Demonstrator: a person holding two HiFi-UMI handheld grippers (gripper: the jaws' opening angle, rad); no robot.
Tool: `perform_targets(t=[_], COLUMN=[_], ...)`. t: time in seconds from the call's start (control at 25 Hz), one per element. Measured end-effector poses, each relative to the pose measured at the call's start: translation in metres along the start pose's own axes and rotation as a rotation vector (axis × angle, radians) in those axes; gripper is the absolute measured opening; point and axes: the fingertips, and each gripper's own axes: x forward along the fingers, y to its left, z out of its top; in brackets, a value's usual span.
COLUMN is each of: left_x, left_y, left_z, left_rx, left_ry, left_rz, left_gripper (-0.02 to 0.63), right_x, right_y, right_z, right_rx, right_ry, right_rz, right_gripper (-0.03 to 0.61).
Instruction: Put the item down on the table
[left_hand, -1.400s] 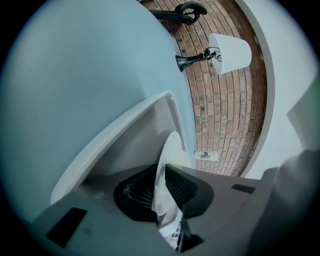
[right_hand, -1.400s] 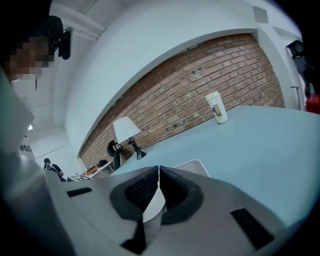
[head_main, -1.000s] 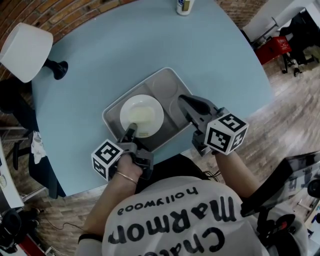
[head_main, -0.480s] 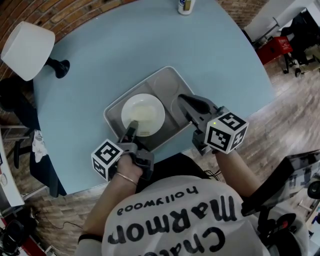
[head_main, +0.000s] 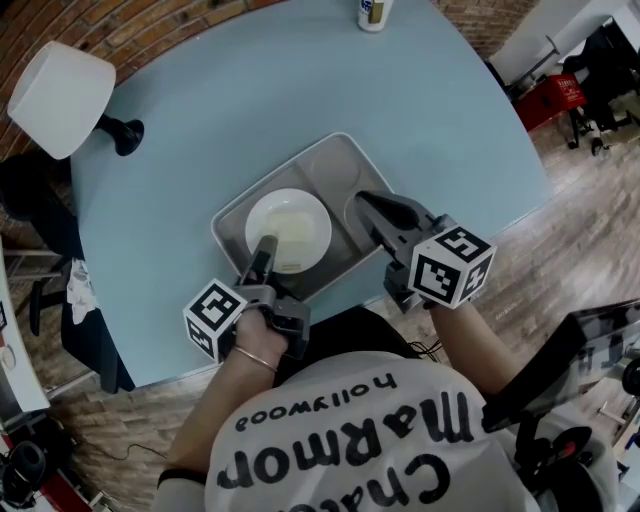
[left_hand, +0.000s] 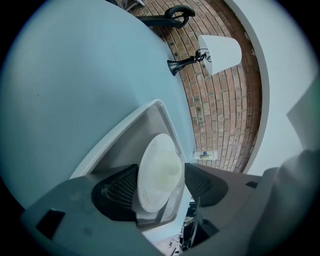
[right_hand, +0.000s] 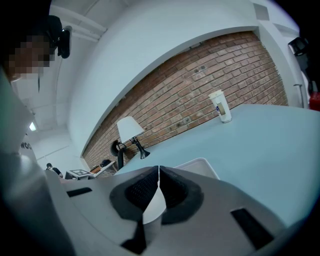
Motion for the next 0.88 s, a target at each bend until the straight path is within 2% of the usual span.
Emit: perform_targets(t=[0.28,0.48,0.68,0.88], left_x=[-0.0008,-0.0014,-0.0042,-0.0074], left_y=[-0.0011,-0.0042,-0.0059,-0.0083], left_z=[-0.0019,0.0021,0.0037,0.0013], left_rx=[-0.008,0.097,0.121,0.113], left_ry=[0.005,0.003,-0.005,-0.009], left_rz=[0.002,0.041,0.047,0.037], left_gripper=[0.319,0.370,0.379,0.379], right_x=[0.0002,0.0021,0.0029,0.0028], right_y=[0.0018,0.0043,0.0057,0.0066], right_z=[-0.0021,-0.0023,-0.0038,-0.0013], right_rx=[0.002,-0.002,0.001,-0.001], right_ry=[0.003,0.007,0.010,0.006], right_rz=[0.008,0.017,0.023,0.031], right_gripper=[0.011,0.011,0.011,0.011])
